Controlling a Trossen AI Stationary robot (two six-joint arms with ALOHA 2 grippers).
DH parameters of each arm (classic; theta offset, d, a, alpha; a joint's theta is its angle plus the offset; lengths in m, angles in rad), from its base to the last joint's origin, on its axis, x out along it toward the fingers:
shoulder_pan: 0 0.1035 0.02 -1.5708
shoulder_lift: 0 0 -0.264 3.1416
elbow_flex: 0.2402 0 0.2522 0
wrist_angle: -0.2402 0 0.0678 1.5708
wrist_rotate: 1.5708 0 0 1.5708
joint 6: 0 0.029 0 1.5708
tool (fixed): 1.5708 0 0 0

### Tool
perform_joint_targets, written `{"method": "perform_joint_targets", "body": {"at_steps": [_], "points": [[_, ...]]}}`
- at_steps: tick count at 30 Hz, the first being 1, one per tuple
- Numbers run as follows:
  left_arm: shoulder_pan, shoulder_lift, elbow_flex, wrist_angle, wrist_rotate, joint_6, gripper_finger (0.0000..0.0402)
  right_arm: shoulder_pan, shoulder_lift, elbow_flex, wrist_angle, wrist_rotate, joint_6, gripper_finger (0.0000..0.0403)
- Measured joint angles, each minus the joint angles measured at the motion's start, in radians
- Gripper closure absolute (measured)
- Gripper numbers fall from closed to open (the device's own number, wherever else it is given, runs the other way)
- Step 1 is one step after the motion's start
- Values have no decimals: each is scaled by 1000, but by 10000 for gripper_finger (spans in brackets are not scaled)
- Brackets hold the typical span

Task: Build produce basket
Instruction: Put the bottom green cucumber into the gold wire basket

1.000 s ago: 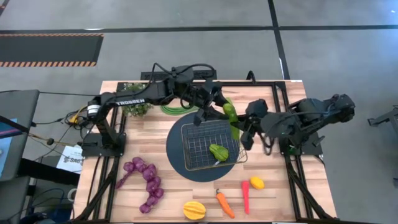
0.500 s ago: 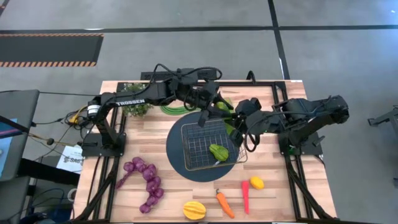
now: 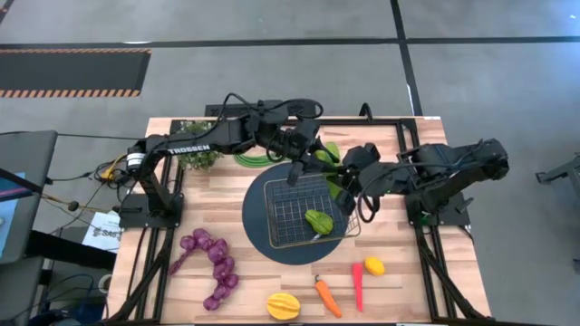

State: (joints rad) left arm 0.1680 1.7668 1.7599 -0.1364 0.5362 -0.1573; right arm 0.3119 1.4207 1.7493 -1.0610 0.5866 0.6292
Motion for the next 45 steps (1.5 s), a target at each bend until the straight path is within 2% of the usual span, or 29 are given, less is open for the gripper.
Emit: {"method": "perform_joint_targets", "body": {"at_steps": [7, 10, 13, 17, 22, 25, 27, 31, 38, 45], "points": [[0, 0, -4, -51, -3, 17, 315, -39, -16, 33, -17, -98, 10, 149], [1, -6, -2, -70, -25, 25, 315, -51, -14, 91, -36, -109, -7, 123], [0, -1, -4, -118, -26, 25, 315, -53, -18, 189, -102, -86, -26, 121], [-15, -13, -4, -279, -67, 70, 315, -53, -14, 300, -291, -55, 27, 132], [-81, -18, -4, -596, -303, 167, 315, -51, -19, 356, -490, -1, 135, 149], [-120, -18, -30, -668, -405, 170, 315, -60, -17, 349, -505, -1, 146, 164], [-135, -13, -58, -695, -416, 150, 315, -66, -16, 348, -507, -2, 126, 181], [-158, -14, -132, -638, -450, 131, 315, -88, -8, 347, -509, -7, 80, 235], [-204, -13, -212, -555, -466, 126, 315, -117, -8, 346, -510, -14, 1, 383], [-264, -13, -211, -409, -478, 194, 315, -120, -8, 346, -510, -15, -13, 392]]}}
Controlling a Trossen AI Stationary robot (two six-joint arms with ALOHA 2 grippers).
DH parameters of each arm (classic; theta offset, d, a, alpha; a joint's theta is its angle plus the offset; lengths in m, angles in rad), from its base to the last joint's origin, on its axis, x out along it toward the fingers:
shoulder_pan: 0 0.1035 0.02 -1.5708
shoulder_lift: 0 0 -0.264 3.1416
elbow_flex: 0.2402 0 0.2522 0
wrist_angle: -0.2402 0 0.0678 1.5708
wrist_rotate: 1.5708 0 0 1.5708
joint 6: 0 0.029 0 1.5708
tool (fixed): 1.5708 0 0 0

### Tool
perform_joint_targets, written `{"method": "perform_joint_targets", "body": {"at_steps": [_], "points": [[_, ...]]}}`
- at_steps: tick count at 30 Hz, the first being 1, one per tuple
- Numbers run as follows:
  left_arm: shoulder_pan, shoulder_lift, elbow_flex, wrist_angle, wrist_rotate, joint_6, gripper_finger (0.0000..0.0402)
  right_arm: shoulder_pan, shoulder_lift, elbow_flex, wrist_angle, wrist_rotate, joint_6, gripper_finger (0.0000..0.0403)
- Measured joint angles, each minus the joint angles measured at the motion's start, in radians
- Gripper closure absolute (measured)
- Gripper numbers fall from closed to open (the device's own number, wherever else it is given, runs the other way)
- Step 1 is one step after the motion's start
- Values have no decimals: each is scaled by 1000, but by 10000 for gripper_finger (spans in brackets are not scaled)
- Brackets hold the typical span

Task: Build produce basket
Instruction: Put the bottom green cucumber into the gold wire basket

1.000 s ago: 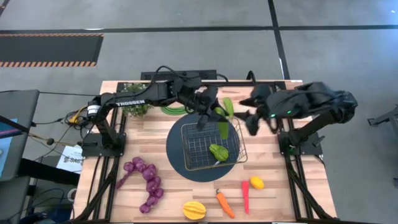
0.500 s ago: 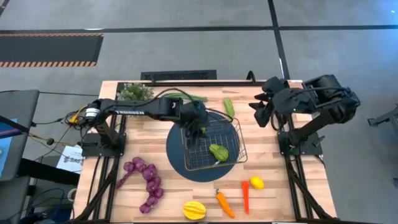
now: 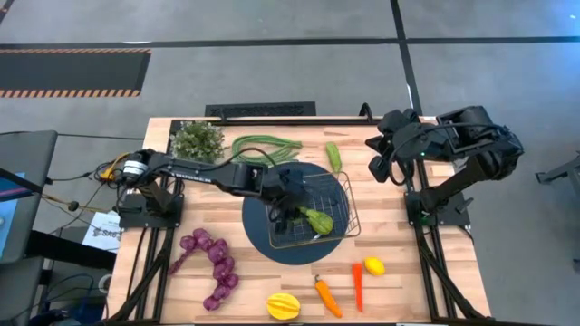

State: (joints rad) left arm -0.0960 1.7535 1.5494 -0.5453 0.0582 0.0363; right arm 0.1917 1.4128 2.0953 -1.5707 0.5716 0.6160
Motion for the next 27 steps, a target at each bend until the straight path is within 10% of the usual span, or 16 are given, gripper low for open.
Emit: {"method": "perform_joint_targets", "body": {"at_steps": [27], "points": [[-5, 183, 0, -29, -45, -23, 317, 0, 1, 0, 0, 2, -23, 401]]}}
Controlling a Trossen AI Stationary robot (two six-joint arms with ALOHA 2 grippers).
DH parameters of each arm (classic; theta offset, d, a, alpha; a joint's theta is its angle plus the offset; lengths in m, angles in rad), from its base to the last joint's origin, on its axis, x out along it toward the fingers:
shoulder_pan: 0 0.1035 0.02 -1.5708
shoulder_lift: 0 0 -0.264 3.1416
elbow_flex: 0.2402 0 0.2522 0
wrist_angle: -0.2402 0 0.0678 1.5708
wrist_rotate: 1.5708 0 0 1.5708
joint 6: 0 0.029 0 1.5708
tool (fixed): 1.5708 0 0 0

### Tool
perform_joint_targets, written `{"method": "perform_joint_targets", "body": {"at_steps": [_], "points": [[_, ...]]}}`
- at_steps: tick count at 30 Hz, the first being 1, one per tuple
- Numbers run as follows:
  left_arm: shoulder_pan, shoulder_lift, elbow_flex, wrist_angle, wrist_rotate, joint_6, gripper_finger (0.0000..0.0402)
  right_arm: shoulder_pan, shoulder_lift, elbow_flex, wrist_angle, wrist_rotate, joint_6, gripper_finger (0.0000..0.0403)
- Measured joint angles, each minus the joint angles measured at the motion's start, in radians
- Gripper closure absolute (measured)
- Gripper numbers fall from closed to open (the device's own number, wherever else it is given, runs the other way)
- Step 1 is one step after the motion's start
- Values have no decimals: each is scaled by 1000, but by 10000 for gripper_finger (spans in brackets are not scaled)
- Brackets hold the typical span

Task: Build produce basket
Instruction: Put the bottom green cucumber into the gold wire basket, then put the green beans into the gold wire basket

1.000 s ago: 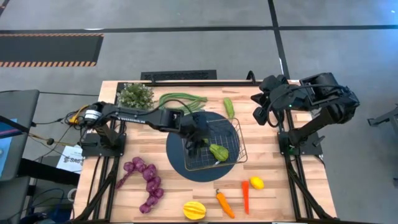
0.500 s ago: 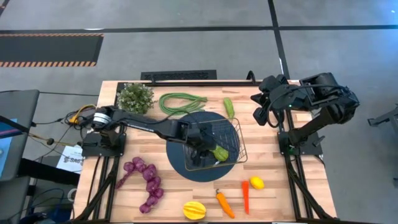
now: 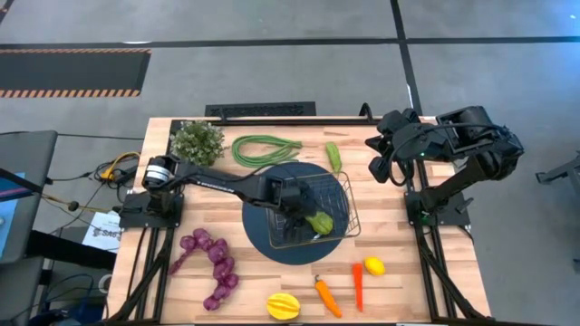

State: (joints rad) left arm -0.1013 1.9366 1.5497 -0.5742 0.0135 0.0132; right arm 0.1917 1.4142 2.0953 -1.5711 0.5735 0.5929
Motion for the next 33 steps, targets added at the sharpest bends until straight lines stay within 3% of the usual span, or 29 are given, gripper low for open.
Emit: {"method": "perform_joint_targets", "body": {"at_steps": [17, 26, 33], "points": [[6, -1, 0, -47, 1, -23, 315, 0, 0, 0, 0, 0, 0, 400], [10, -2, 0, -40, 0, -63, 180, 0, 0, -1, 0, 0, 0, 400], [10, -7, 24, -49, -13, -89, 161, 0, 0, -1, 0, 0, 0, 399]]}}
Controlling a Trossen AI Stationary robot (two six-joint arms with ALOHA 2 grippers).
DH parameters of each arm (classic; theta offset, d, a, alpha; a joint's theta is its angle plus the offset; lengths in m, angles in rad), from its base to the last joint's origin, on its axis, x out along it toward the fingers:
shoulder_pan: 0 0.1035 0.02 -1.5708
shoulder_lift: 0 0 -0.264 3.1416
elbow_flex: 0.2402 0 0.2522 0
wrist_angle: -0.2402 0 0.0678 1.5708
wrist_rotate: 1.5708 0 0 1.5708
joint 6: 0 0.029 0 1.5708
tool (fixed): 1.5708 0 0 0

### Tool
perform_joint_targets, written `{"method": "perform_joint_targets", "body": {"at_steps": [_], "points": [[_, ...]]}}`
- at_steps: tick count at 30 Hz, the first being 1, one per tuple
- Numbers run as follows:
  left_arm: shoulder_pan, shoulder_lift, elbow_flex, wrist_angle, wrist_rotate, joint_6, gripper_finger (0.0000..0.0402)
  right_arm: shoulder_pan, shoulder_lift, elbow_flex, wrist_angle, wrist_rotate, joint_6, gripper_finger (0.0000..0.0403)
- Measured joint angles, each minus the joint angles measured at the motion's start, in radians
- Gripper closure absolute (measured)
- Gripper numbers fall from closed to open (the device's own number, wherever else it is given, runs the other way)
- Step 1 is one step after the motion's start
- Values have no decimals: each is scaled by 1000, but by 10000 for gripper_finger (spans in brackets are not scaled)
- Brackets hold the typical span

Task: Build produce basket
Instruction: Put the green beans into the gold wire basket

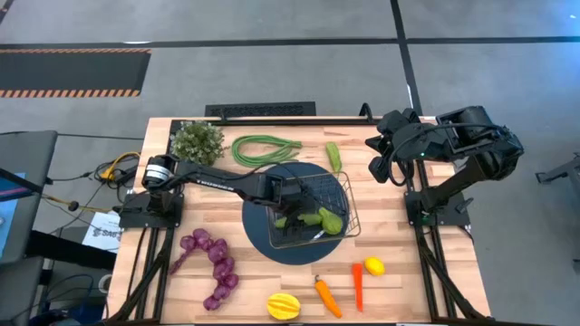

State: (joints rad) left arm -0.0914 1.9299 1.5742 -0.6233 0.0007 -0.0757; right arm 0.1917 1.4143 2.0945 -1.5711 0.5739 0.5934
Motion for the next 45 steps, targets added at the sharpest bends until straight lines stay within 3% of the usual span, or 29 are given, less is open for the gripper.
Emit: {"method": "perform_joint_targets", "body": {"at_steps": [6, 12, 16, 23, 28, 34, 39, 45], "points": [[0, -29, 183, -147, -82, 41, 178, 0, 0, 0, 0, -2, 0, 399], [0, -75, 433, -510, -348, 99, 187, 0, -1, 0, 1, -10, 5, 387], [36, -129, 500, -662, -483, 137, 189, 0, -1, 0, 0, -17, 3, 375], [199, -229, 497, -821, -405, 95, 189, -10, -2, 0, 0, -35, -24, 358], [264, -233, 484, -890, -342, 168, 189, -51, -23, 0, 0, -47, -26, 351], [352, -225, 340, -784, -338, 266, 189, -87, -45, 0, 0, -54, -20, 350], [468, -226, 266, -652, -188, 396, 189, -96, -53, 0, 0, -55, -9, 350], [585, -227, 161, -570, -160, 541, 189, -96, -52, 0, 0, -79, 13, 350]]}}
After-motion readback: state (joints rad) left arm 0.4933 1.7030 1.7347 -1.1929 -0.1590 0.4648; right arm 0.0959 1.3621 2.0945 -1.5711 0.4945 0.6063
